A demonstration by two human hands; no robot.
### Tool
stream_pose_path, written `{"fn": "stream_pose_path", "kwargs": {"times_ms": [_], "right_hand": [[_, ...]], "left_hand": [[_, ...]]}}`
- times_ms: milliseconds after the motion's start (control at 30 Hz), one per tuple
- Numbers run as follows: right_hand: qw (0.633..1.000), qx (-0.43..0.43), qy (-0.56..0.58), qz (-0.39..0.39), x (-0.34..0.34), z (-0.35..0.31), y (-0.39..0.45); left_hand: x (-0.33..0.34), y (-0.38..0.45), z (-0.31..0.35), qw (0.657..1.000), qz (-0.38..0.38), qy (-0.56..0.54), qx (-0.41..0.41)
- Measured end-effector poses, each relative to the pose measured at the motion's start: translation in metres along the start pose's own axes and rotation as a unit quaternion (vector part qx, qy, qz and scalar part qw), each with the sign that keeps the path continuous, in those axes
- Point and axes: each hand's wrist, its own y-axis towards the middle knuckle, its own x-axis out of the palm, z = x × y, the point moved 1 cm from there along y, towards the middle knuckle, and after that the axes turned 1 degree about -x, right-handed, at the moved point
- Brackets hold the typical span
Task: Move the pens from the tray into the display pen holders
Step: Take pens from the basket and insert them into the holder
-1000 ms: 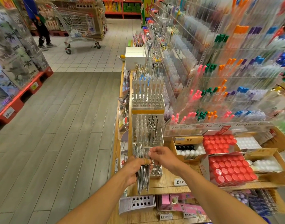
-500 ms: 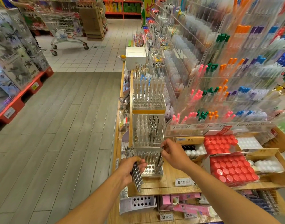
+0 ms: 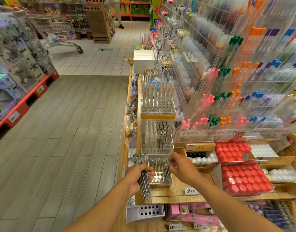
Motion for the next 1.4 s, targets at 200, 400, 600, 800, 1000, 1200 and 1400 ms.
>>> {"fn": "stream_pose_path", "kwargs": {"times_ms": [200, 400, 600, 800, 1000, 1200, 1400], "right_hand": [[1.000, 0.004, -0.010, 0.007, -0.002, -0.003, 0.002], [1.000, 0.007, -0.007, 0.009, -0.005, -0.007, 0.001], [0.998, -0.038, -0.060, -0.005, 0.003, -0.006, -0.002], [0.992, -0.052, -0.115, -0.005, 0.017, -0.006, -0.008], [0.990, -0.023, -0.135, -0.019, 0.015, -0.014, -0.006], [0.969, 0.088, 0.222, -0.057, 0.000, -0.037, -0.001], [0.864, 0.167, 0.452, -0.147, -0.002, -0.040, -0.004]], "left_hand": [[-0.003, 0.003, -0.003, 1.000, 0.002, 0.010, 0.001], [-0.007, 0.007, -0.006, 0.999, 0.013, 0.028, 0.008], [-0.009, 0.009, -0.011, 0.999, 0.009, 0.033, 0.002], [-0.009, 0.009, -0.012, 0.999, 0.008, 0.046, 0.002], [-0.008, 0.007, -0.015, 0.998, 0.005, 0.057, -0.001], [-0.001, 0.005, -0.018, 0.997, -0.021, 0.076, -0.006], [0.009, 0.003, -0.021, 0.995, -0.073, 0.066, -0.026]]}}
